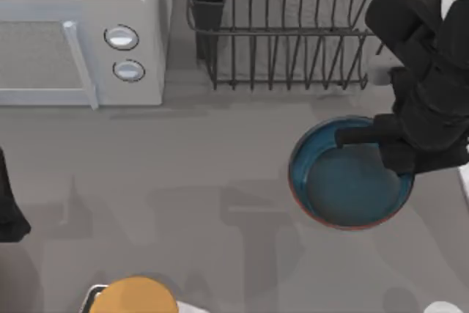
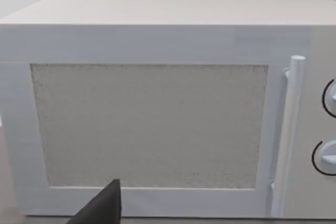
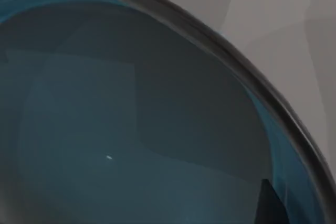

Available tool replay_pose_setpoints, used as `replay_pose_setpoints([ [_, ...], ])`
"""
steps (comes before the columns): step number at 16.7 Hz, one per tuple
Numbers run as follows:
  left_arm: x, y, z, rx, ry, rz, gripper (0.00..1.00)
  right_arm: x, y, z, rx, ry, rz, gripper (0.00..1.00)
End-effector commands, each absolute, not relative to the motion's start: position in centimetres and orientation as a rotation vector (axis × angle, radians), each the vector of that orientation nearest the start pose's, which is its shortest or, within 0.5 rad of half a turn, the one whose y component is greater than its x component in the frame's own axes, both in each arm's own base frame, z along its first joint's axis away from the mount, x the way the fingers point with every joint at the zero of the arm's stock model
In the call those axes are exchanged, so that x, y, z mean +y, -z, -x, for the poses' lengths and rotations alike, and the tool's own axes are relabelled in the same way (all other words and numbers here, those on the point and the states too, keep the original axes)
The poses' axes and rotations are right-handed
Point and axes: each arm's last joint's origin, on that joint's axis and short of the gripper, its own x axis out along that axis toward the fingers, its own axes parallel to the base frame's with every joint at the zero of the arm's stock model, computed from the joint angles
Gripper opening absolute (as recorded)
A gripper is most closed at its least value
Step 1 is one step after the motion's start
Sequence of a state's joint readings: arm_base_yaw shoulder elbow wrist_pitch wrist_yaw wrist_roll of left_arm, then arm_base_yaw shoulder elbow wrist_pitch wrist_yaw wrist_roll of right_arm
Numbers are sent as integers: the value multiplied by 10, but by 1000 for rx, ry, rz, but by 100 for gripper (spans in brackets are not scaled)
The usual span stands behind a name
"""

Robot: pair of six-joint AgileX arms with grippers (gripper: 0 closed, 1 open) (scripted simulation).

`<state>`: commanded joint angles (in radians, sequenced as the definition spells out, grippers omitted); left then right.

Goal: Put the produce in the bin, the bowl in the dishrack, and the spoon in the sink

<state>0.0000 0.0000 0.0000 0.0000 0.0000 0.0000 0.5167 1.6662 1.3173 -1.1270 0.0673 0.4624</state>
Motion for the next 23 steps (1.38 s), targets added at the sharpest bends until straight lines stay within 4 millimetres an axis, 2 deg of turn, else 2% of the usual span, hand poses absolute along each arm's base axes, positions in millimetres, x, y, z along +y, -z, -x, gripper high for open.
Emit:
replay_pose_setpoints([
  [3, -1, -160, -106, 0, 0, 0, 100, 180, -256, -272, 1201, -89, 153, 0],
  [7, -1, -160, -106, 0, 0, 0, 100, 225, -295, -264, 743, -133, 245, 0],
  [10, -1, -160, -106, 0, 0, 0, 100, 254, -335, -244, 401, -108, 218, 0],
  [13, -1, -160, -106, 0, 0, 0, 100, 267, -378, -215, 154, -49, 124, 0],
  [15, -1, -160, -106, 0, 0, 0, 100, 267, -401, -197, 58, -13, 57, 0],
  [17, -1, -160, -106, 0, 0, 0, 100, 265, -416, -185, 10, 6, 11, 0],
  [23, -1, -160, -106, 0, 0, 0, 100, 265, -417, -185, 3, 13, 3, 0],
])
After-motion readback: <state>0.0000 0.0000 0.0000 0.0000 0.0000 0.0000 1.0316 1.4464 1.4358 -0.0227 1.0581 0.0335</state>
